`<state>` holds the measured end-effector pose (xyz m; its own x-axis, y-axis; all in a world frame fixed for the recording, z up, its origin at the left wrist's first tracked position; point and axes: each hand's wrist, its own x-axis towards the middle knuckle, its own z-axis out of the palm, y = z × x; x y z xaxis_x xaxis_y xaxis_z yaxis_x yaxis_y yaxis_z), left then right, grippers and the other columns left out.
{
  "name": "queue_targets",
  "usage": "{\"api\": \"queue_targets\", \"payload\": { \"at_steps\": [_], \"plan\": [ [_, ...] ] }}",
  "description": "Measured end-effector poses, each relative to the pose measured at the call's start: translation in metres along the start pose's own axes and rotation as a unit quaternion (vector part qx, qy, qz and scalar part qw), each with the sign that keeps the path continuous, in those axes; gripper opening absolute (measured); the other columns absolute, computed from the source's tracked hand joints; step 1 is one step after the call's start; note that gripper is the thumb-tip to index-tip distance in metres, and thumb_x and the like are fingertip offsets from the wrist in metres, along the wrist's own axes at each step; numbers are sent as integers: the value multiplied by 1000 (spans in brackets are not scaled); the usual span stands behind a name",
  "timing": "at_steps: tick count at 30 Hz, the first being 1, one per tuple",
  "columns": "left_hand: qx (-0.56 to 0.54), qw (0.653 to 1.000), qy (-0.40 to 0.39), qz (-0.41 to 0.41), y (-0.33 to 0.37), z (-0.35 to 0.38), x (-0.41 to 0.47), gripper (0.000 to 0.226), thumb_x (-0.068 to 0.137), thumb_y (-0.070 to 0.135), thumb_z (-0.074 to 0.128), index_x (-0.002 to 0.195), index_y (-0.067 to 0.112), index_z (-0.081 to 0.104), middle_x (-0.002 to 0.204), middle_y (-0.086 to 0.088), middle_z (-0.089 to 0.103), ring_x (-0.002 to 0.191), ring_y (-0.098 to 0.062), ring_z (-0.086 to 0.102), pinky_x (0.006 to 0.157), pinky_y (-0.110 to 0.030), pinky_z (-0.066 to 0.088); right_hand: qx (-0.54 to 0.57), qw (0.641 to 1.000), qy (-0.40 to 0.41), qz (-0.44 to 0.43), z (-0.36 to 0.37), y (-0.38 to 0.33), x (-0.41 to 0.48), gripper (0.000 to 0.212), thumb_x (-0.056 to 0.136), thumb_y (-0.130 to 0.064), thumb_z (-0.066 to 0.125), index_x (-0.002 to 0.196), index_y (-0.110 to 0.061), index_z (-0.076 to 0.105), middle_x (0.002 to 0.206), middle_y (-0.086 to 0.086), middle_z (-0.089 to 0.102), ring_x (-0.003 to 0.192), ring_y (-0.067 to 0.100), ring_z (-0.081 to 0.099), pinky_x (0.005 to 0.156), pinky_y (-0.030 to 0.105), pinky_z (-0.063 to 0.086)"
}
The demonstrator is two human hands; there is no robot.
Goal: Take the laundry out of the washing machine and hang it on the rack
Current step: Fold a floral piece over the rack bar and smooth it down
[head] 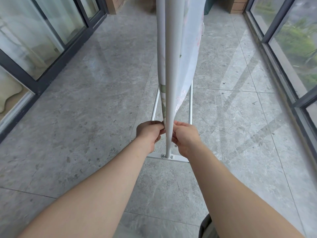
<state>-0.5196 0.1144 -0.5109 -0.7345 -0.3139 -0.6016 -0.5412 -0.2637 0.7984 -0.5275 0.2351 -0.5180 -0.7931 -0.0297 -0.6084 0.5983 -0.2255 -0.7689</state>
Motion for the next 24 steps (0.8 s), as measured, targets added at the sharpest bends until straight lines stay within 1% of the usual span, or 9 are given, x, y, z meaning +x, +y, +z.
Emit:
{"api": "queue_targets", "payload": {
  "at_steps": [2, 4, 7, 10, 13, 15, 19, 21, 24],
  "plan": [
    [-2, 1000, 5, -2, 0, 2, -2, 12, 73, 5, 81, 78, 11, 71, 67, -5, 73, 48, -9, 64, 54, -24, 45, 4, 1000, 5, 4, 1, 2, 1, 15, 91, -11, 72, 105, -6, 72, 83, 8, 71, 63, 13, 60, 57, 24, 50],
    [1, 1000, 8, 1, 1, 3, -3, 11, 73, 3, 79, 76, 11, 72, 62, -3, 71, 44, -8, 60, 55, -25, 46, 17, 1000, 4, 14, 1, 2, 1, 16, 90, -10, 73, 106, -6, 73, 84, 8, 71, 65, 14, 60, 60, 26, 51],
    [8, 1000, 5, 5, 2, 3, -6, 11, 72, 3, 80, 76, 11, 74, 59, -3, 69, 42, -8, 58, 55, -26, 45, 19, 1000, 3, 18, 0, 3, 4, 16, 89, -9, 73, 105, -6, 73, 81, 8, 69, 63, 13, 59, 59, 25, 51],
    [6, 1000, -8, 3, 4, 3, -8, 11, 72, 2, 80, 71, 12, 74, 60, -4, 69, 42, -9, 59, 53, -25, 44, 30, 999, 13, 14, 0, 4, 7, 12, 89, -8, 73, 101, -6, 71, 84, 10, 70, 71, 17, 61, 66, 28, 54],
    [15, 1000, -10, 14, 4, 3, -7, 24, 72, -1, 76, 56, 16, 74, 57, -2, 67, 41, -8, 56, 55, -27, 43, 26, 999, 22, 15, 1, 5, 9, 13, 90, -9, 73, 101, -5, 70, 84, 10, 68, 69, 17, 60, 68, 28, 54],
    [20, 1000, -13, 18, 4, 3, -6, 30, 72, -2, 73, 52, 19, 74, 56, -1, 66, 40, -8, 55, 57, -27, 42, 27, 999, 22, 22, 2, 6, 10, 14, 89, -8, 72, 103, -5, 71, 85, 11, 68, 69, 17, 59, 70, 29, 55],
    [17, 1000, -16, 14, 3, 5, -6, 30, 72, -4, 70, 53, 20, 74, 57, 0, 66, 41, -7, 54, 57, -26, 42, 23, 999, 27, 24, 1, 6, 11, 14, 89, -8, 73, 102, -5, 71, 90, 12, 70, 70, 18, 60, 73, 30, 57],
    [14, 1000, -13, 12, 2, 5, -6, 27, 73, -3, 70, 56, 19, 75, 58, 1, 67, 41, -6, 54, 58, -26, 42, 21, 999, 31, 20, 1, 8, 12, 10, 89, -10, 74, 98, -8, 70, 90, 10, 72, 76, 19, 62, 76, 32, 58],
    [6, 1000, -12, 7, 1, 5, -6, 20, 75, -1, 71, 67, 17, 74, 59, 2, 68, 42, -5, 56, 60, -26, 45, 8, 999, 39, 12, 2, 11, 12, 9, 88, -15, 75, 94, -14, 70, 90, 3, 75, 86, 18, 67, 80, 35, 58]
  ]
}}
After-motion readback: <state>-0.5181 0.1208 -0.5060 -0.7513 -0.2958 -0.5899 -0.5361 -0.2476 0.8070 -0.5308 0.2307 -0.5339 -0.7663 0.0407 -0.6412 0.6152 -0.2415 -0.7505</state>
